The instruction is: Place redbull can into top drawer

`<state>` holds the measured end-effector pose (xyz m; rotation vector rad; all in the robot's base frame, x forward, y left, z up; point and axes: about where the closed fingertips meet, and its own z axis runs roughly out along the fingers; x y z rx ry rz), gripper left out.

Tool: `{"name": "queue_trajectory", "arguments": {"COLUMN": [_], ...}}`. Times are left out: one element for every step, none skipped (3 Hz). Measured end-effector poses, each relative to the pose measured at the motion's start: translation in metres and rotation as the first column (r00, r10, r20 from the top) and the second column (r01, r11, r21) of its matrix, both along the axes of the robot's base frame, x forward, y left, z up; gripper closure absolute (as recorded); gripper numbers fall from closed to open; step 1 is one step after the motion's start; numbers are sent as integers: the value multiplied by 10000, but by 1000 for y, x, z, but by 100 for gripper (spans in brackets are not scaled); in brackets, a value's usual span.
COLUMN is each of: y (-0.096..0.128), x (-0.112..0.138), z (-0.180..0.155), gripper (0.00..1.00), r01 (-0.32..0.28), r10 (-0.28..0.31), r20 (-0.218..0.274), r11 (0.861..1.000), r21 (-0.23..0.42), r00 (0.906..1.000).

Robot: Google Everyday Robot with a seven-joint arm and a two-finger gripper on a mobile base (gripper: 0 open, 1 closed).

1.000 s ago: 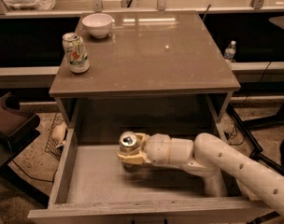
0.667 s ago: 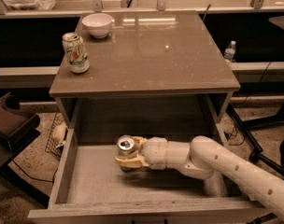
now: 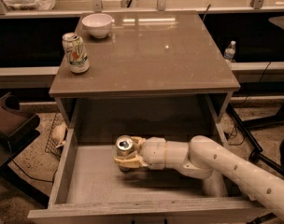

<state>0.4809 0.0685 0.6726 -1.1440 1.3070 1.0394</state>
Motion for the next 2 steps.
{"name": "queue_trajectory", "arguments": {"y": [2,4], "x": [-1,-2], "z": [1,1], "gripper": [22,0], "r01": [-47,-82], "r10": [47,82], "r20": [5,9], "r11": [10000,10000], "r21": [9,15], "r00": [10000,10000]}}
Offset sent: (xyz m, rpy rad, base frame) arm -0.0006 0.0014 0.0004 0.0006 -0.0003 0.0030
